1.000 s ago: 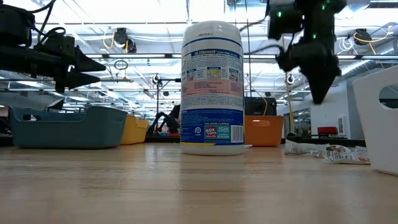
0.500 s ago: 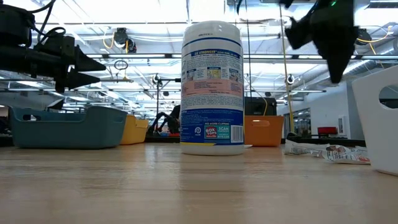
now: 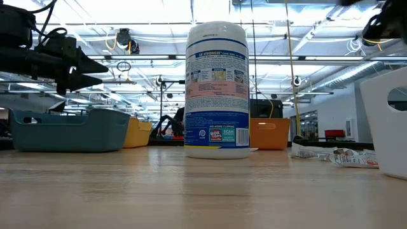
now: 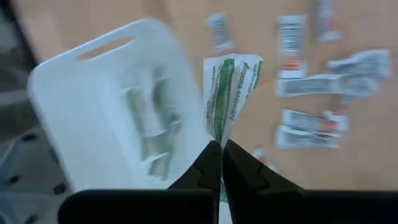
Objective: Pick & Place First Aid Supplies
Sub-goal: Put the green bandage into the white bin
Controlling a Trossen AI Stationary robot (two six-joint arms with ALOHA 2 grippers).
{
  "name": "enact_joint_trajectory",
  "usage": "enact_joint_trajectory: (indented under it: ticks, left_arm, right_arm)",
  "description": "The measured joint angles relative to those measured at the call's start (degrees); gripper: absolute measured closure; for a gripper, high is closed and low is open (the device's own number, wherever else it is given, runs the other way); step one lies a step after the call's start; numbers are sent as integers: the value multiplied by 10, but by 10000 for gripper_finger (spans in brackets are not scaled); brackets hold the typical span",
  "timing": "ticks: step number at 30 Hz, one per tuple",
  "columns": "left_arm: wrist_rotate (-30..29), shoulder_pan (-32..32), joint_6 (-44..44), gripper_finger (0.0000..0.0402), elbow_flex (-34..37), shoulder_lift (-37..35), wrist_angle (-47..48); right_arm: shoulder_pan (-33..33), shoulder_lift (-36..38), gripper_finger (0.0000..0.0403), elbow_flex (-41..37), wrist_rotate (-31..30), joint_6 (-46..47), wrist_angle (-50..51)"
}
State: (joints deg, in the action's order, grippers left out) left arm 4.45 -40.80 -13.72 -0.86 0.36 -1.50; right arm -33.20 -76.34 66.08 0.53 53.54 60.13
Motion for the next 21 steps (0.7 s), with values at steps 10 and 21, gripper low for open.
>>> enact_joint_trajectory:
  ticks: [10,21]
  left_arm:
    - [0,0,0,73,0,0,0]
    - [0,0,0,96,0,0,0]
  right_arm:
    - [-79,-46,402,0,24,-2,-75]
    - [-82,-140,400,-1,25,-35,-95]
